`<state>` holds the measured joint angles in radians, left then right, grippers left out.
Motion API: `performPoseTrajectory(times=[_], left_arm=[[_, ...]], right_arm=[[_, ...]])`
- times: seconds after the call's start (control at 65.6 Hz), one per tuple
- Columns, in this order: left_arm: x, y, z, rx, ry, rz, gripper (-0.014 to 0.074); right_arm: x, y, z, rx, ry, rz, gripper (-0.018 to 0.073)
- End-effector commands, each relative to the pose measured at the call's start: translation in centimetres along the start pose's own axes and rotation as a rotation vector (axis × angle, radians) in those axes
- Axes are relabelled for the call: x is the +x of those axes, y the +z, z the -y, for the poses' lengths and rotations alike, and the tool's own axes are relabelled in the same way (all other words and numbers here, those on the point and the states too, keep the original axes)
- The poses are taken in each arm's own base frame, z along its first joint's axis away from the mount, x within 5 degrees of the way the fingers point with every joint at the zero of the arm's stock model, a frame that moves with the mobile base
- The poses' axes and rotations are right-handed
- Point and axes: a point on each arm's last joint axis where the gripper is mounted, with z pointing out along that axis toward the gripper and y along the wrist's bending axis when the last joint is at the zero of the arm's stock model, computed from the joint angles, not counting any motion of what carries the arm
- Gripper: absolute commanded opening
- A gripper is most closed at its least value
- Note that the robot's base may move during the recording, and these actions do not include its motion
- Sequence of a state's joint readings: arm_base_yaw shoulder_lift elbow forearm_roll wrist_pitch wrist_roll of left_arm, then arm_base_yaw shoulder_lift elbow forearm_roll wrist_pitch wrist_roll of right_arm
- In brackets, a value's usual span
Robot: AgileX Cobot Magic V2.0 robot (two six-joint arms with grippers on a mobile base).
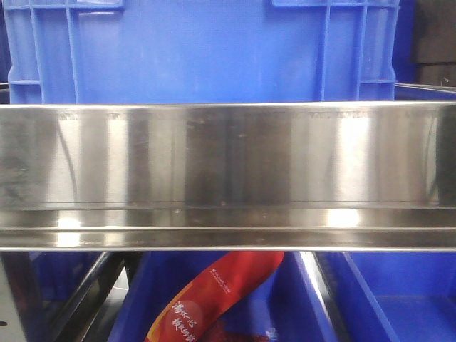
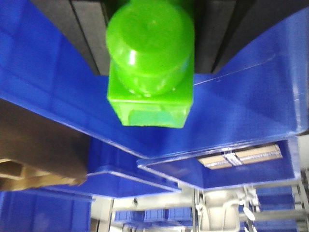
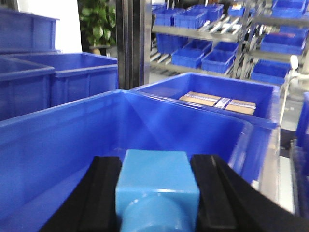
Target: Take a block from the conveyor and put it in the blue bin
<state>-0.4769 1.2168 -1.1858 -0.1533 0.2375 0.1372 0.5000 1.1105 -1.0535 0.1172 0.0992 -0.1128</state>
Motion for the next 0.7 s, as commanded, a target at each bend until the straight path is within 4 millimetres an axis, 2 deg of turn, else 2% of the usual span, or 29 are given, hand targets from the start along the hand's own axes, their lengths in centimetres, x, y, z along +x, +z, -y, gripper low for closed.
performPoseTrajectory(times=[0.0, 0.061, 0.107, 0.244, 0.29, 0.335, 0.381, 0.442, 0.533, 0.594, 0.686], left_arm=[[-0.4, 1.9, 0.1, 0.008, -0.008, -0.009, -0.0104], [0.1, 3.3, 0.1, 0.011, -0.016, -0.042, -0.0051], [0.4, 3.9, 0.1, 0.012, -0.022, -0.057, 0.0003], [1.2, 5.0, 0.1, 0.011, -0.025, -0.085, 0.0295], [1.2, 5.0, 0.1, 0.011, -0.025, -0.085, 0.0360], [1.2, 5.0, 0.1, 0.011, -0.025, -0.085, 0.0406], [1.2, 5.0, 0.1, 0.011, -0.025, -0.085, 0.0430], [1.2, 5.0, 0.1, 0.011, -0.025, -0.085, 0.0420], [1.2, 4.9, 0.1, 0.011, -0.025, -0.083, 0.0312], [0.7, 4.4, 0.1, 0.011, -0.024, -0.067, 0.0168], [-0.3, 3.0, -0.4, -0.004, -0.026, -0.030, -0.0105]], right_arm=[[-0.2, 2.3, 0.0, 0.003, 0.003, 0.005, -0.0152], [0.2, 3.8, 0.1, 0.003, 0.004, -0.020, -0.0101], [0.6, 4.7, 0.1, 0.003, 0.004, -0.036, -0.0032], [2.1, 6.6, 0.1, 0.005, 0.004, -0.085, 0.0242], [2.4, 6.9, 0.1, 0.005, 0.004, -0.093, 0.0325], [2.5, 7.0, 0.1, 0.005, 0.004, -0.096, 0.0360], [2.6, 7.1, 0.1, 0.005, 0.005, -0.101, 0.0356], [2.7, 7.2, 0.1, 0.005, 0.005, -0.105, 0.0323], [2.5, 7.1, 0.2, 0.009, 0.005, -0.084, 0.0175], [2.1, 6.9, 0.5, 0.019, 0.005, -0.065, 0.0045], [1.2, 5.8, 1.2, 0.040, 0.007, -0.038, -0.0149]])
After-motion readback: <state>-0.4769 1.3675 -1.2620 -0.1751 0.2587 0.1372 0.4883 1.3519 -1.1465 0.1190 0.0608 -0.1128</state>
